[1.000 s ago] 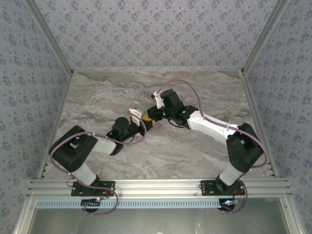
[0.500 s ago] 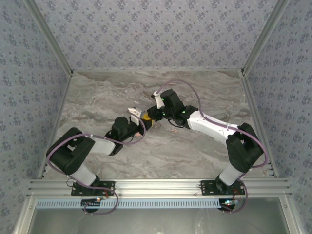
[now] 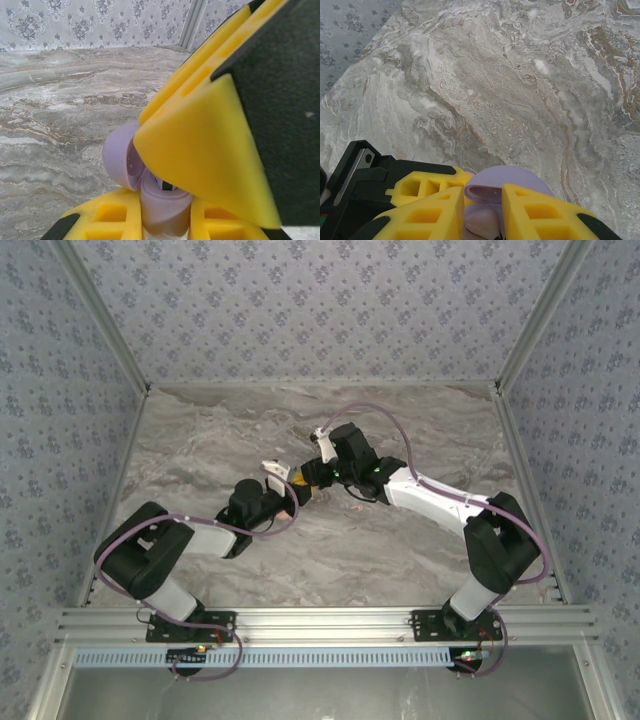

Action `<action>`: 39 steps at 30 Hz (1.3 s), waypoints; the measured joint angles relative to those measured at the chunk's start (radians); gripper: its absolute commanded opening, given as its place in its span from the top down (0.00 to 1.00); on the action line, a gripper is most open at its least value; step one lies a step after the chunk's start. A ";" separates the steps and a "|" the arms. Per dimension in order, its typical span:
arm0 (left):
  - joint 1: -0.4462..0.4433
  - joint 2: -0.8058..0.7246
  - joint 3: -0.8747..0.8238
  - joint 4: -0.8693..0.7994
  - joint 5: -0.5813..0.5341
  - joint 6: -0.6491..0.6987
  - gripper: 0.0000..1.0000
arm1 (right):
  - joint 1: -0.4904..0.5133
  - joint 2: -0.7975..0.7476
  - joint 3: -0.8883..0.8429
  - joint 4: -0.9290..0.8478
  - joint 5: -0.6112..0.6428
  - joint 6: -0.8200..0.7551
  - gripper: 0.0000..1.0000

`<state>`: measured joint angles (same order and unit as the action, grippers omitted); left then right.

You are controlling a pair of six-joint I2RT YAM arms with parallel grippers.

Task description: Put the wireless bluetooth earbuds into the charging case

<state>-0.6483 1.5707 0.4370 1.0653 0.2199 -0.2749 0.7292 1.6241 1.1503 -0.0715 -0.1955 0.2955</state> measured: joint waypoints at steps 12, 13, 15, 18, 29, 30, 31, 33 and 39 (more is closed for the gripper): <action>0.000 -0.013 0.002 -0.020 0.000 0.004 0.89 | 0.000 -0.012 -0.003 -0.006 0.001 0.000 0.65; 0.000 -0.015 0.002 -0.021 0.000 0.005 0.89 | 0.000 -0.018 -0.006 -0.007 0.002 0.000 0.65; 0.000 -0.021 0.004 -0.027 0.000 0.011 0.89 | -0.003 -0.036 -0.015 -0.010 0.005 0.000 0.64; 0.000 -0.031 0.011 -0.051 0.005 0.023 0.89 | -0.015 -0.073 -0.029 -0.026 0.015 0.000 0.64; 0.007 -0.090 0.029 -0.106 0.145 0.065 0.89 | -0.223 -0.188 -0.123 -0.072 -0.041 0.001 0.65; 0.009 -0.099 0.031 -0.106 0.160 0.068 0.89 | -0.240 -0.188 -0.127 -0.079 -0.055 0.000 0.66; 0.013 -0.109 0.034 -0.106 0.180 0.072 0.89 | -0.259 -0.188 -0.133 -0.084 -0.074 0.000 0.66; 0.017 -0.124 0.039 -0.106 0.214 0.077 0.89 | -0.286 -0.188 -0.138 -0.093 -0.114 -0.002 0.69; 0.025 -0.155 0.053 -0.127 0.297 0.090 0.89 | -0.311 -0.184 -0.142 -0.108 -0.265 -0.027 0.78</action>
<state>-0.6235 1.4155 0.4896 0.9386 0.5167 -0.1852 0.4183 1.4403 1.0084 -0.1795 -0.4606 0.2684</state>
